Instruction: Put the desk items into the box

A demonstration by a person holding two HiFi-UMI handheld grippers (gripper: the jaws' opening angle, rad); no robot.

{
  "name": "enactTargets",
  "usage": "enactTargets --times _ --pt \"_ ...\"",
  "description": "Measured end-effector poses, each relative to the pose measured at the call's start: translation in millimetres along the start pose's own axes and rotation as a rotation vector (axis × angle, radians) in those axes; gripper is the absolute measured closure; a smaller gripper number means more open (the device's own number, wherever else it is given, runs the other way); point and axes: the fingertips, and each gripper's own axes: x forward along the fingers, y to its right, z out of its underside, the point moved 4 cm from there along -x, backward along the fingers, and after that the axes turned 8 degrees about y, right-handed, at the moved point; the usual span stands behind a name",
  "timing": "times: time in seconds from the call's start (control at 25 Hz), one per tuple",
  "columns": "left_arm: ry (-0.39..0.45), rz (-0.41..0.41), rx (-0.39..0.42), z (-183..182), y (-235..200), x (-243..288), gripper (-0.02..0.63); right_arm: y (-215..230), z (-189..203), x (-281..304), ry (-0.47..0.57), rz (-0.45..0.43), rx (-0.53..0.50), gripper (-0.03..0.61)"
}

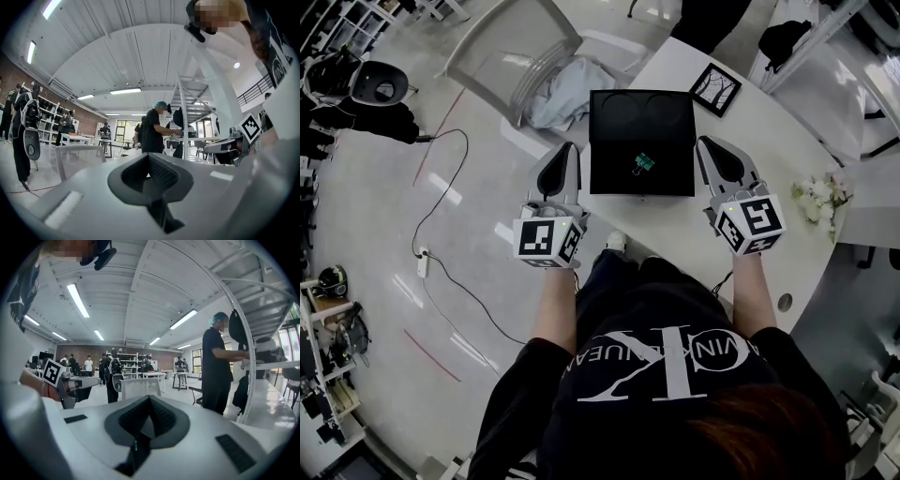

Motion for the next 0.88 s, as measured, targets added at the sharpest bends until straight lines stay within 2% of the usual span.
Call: enactTargets --times 0.88 --pt "-0.030 -0.026 0.004 4.2 -0.4 -14.6 0.604 -3.3 2.9 -1.9 0.002 -0.019 0.022 0.565"
